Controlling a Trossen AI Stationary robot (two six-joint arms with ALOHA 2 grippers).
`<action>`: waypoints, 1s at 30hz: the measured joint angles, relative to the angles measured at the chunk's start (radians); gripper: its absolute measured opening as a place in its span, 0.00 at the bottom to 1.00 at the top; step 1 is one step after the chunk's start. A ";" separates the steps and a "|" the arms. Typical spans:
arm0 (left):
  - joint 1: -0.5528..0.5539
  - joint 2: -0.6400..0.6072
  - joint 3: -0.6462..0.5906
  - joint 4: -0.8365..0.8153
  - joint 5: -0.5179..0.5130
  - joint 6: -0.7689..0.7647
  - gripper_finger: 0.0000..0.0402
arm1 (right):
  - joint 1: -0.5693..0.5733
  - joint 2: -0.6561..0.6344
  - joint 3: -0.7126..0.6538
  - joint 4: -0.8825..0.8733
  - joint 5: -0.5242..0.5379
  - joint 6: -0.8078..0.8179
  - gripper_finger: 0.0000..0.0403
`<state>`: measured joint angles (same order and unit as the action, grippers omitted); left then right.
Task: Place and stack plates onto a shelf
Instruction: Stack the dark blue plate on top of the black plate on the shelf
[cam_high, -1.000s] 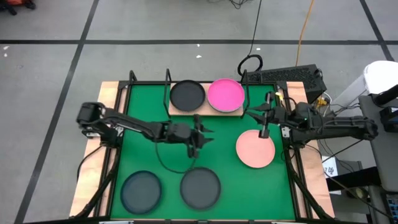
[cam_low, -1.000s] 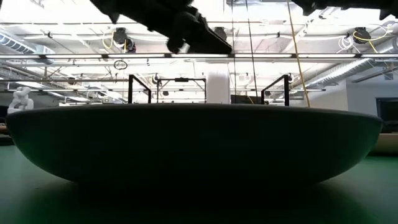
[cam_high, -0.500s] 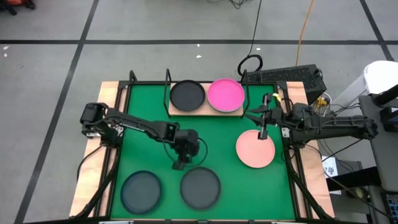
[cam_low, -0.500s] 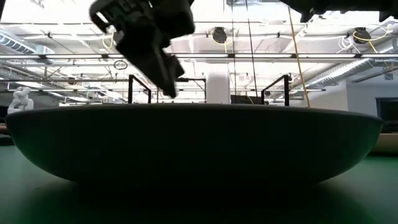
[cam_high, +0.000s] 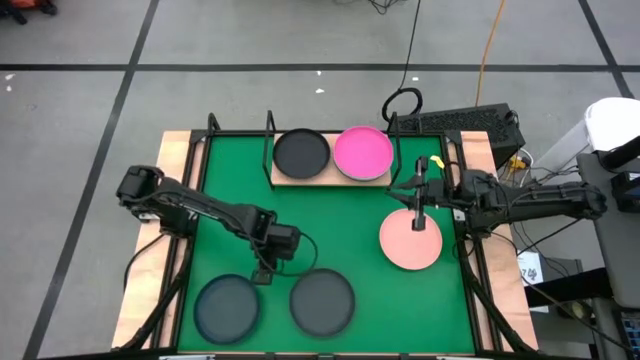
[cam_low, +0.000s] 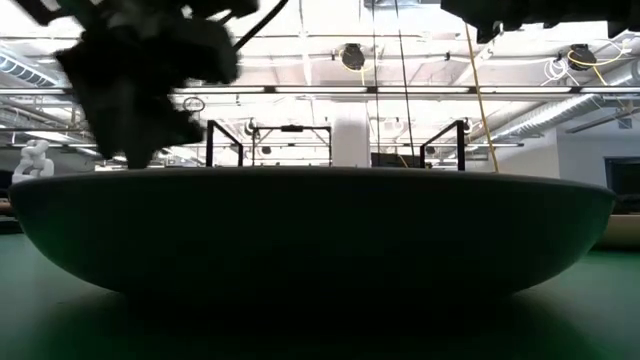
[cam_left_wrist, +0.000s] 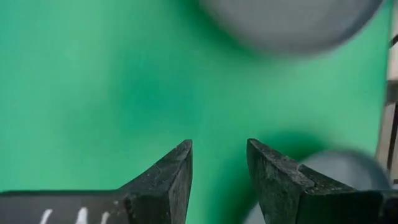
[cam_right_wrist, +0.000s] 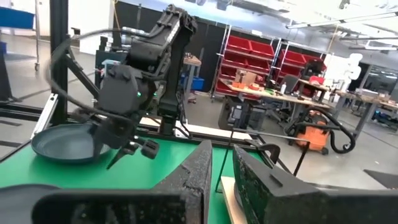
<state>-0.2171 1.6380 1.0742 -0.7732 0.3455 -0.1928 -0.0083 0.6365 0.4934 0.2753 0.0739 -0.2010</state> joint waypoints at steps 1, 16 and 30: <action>-0.002 -0.014 -0.028 -0.006 0.001 -0.026 0.39 | 0.004 0.000 0.000 0.001 0.000 -0.004 0.12; -0.109 -0.343 -0.375 0.089 0.021 -0.252 0.39 | 0.015 0.001 0.000 0.004 0.003 -0.028 0.12; -0.165 -0.342 -0.478 0.235 -0.032 -0.235 0.39 | 0.015 0.002 0.000 0.004 0.008 -0.027 0.12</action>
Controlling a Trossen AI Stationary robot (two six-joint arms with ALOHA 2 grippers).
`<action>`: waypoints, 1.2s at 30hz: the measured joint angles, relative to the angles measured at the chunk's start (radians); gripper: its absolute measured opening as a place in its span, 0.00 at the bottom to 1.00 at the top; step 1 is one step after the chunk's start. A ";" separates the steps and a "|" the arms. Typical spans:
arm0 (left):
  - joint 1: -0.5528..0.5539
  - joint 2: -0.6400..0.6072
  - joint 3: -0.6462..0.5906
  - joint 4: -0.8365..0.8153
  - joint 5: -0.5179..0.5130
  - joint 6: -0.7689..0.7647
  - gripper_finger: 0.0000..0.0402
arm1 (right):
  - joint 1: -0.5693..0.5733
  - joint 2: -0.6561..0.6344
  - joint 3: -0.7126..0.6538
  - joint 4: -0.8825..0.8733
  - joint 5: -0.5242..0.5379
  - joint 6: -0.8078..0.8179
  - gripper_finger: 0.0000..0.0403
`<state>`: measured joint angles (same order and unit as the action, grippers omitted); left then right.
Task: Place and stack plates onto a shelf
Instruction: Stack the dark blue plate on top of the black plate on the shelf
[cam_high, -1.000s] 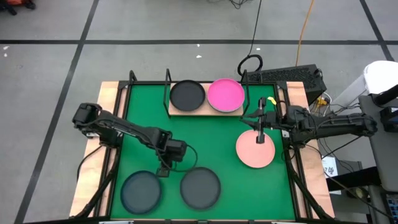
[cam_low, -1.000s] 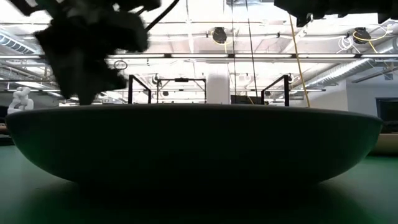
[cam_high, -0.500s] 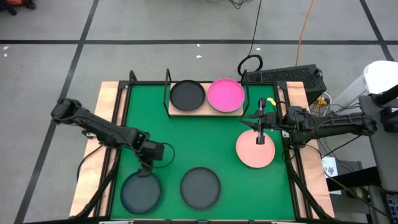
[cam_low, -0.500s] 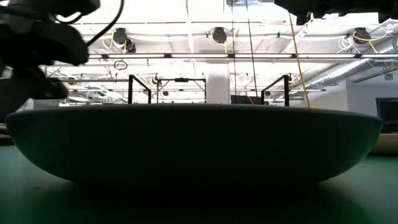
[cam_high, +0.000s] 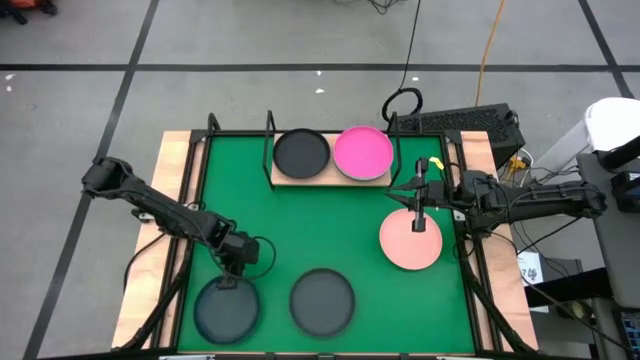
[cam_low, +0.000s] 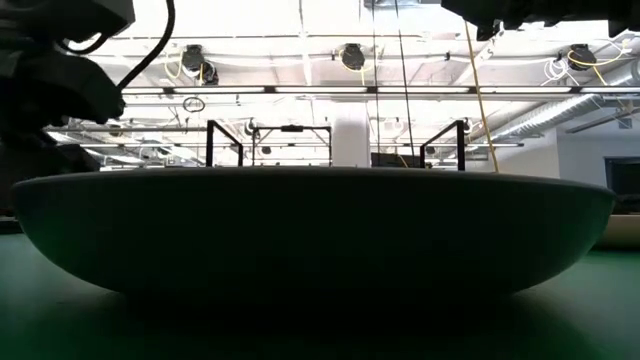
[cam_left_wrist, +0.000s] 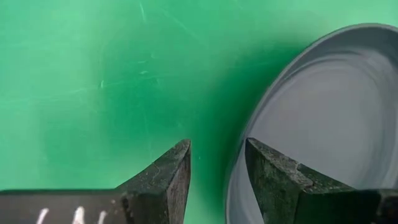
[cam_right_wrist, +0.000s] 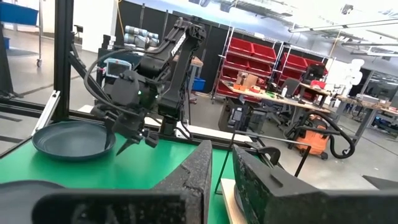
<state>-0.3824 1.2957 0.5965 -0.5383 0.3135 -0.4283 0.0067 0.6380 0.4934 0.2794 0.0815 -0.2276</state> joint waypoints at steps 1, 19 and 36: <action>0.000 0.000 -0.008 0.016 0.000 -0.002 0.39 | 0.000 0.000 0.000 0.000 0.000 0.000 0.12; 0.003 0.000 -0.014 0.106 0.000 -0.027 0.39 | 0.000 0.000 0.000 -0.038 0.076 0.005 0.12; -0.023 0.029 -0.038 0.104 0.008 -0.054 0.39 | 0.000 0.000 0.000 -0.039 0.076 0.003 0.12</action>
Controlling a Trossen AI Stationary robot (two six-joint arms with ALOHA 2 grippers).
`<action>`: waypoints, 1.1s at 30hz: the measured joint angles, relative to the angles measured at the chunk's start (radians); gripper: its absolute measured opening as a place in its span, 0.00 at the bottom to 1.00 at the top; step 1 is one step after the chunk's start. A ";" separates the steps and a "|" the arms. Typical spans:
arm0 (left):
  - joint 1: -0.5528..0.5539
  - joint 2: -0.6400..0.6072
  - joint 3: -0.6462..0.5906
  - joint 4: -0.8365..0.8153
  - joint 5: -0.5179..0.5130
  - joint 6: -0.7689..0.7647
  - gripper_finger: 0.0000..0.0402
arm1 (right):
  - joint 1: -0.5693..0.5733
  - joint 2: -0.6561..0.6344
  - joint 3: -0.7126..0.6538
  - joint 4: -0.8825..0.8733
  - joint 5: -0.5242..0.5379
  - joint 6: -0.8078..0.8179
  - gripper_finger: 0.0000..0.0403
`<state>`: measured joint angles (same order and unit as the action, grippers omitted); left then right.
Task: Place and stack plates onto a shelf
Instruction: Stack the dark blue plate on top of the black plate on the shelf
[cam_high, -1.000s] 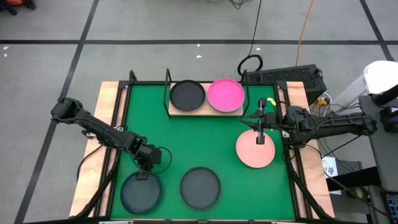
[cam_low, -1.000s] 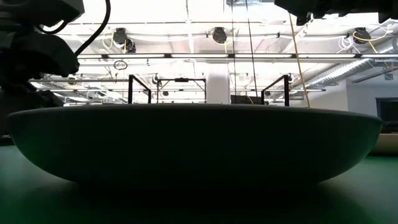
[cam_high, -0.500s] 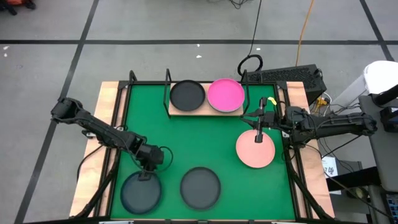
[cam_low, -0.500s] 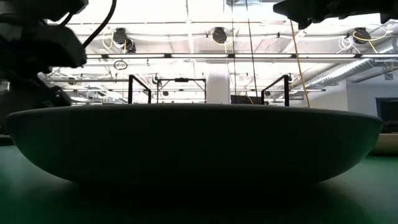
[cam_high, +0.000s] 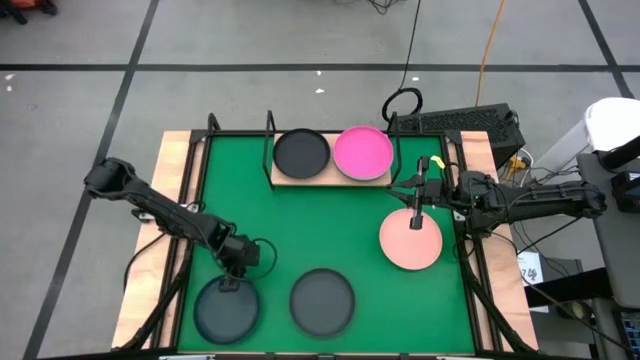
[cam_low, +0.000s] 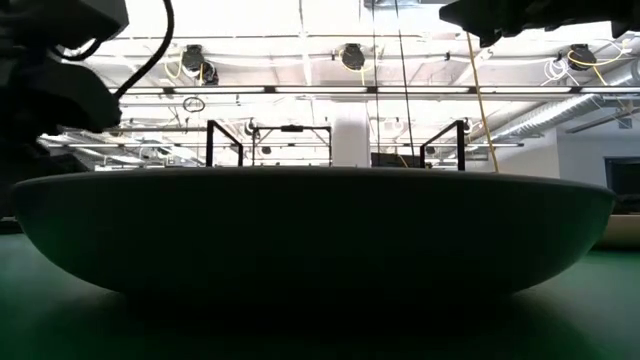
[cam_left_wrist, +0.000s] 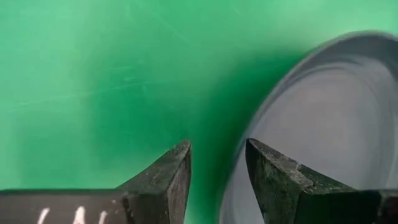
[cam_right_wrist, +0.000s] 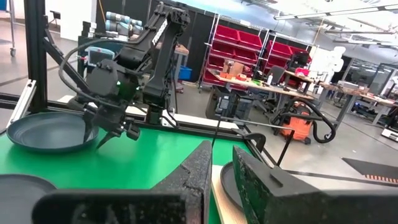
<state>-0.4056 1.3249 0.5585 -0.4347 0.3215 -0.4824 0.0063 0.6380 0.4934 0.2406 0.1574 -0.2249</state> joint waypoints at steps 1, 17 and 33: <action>-0.001 0.006 -0.005 0.011 0.001 0.000 0.39 | 0.000 0.000 0.000 -0.003 0.000 0.000 0.12; 0.135 -0.034 0.026 -0.008 0.000 0.052 0.03 | 0.000 0.000 0.000 -0.007 0.001 -0.003 0.12; 0.849 -0.188 0.433 0.057 -0.177 0.733 0.02 | -0.002 0.000 0.000 0.009 0.003 -0.039 0.12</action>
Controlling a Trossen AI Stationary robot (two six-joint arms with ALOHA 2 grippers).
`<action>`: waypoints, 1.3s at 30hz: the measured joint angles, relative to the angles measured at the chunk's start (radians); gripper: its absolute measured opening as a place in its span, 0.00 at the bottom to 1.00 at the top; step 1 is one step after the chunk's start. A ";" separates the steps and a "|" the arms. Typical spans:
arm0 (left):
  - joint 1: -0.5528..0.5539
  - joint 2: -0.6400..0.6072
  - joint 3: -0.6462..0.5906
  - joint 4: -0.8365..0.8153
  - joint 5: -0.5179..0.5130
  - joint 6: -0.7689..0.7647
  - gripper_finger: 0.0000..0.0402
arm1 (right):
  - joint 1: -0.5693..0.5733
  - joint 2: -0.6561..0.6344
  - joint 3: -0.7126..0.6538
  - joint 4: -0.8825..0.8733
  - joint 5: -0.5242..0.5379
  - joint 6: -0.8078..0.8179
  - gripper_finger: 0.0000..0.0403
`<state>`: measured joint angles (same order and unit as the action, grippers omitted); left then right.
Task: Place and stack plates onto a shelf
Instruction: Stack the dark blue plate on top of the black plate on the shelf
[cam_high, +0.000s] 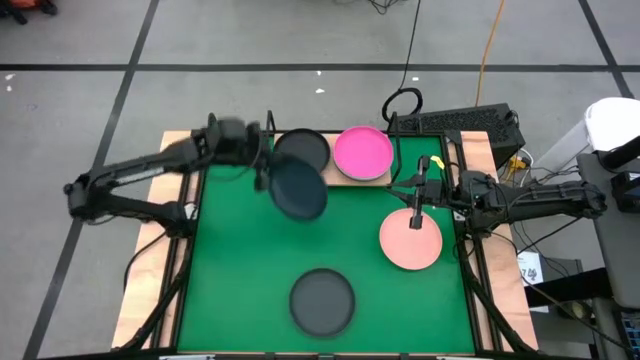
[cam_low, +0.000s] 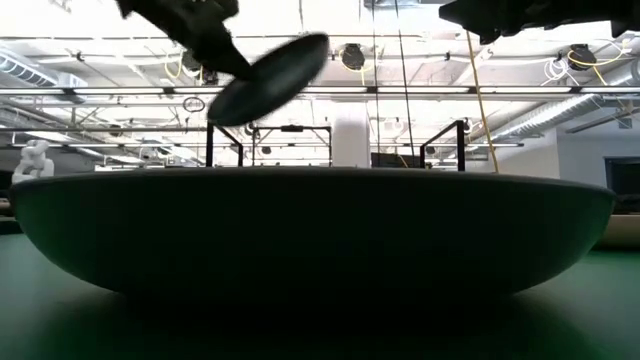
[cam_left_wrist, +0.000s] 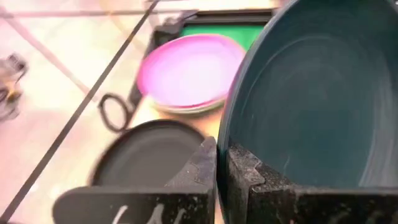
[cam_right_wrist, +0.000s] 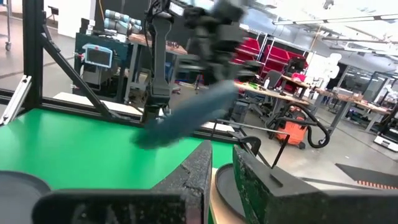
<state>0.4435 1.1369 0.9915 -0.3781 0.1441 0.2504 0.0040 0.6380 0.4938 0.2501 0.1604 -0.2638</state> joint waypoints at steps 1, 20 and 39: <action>0.045 0.037 0.031 -0.008 0.020 0.013 0.02 | 0.000 0.000 0.000 -0.001 0.000 0.001 0.12; 0.376 0.744 0.722 -0.494 0.081 0.060 0.02 | 0.000 0.000 0.000 -0.020 0.000 0.016 0.12; 0.364 0.775 0.720 -0.503 -0.092 0.069 0.15 | 0.000 0.000 0.000 -0.022 0.000 0.014 0.12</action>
<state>0.8078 1.9118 1.7111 -0.8812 0.0517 0.3190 0.0036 0.6380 0.4938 0.2283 0.1604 -0.2501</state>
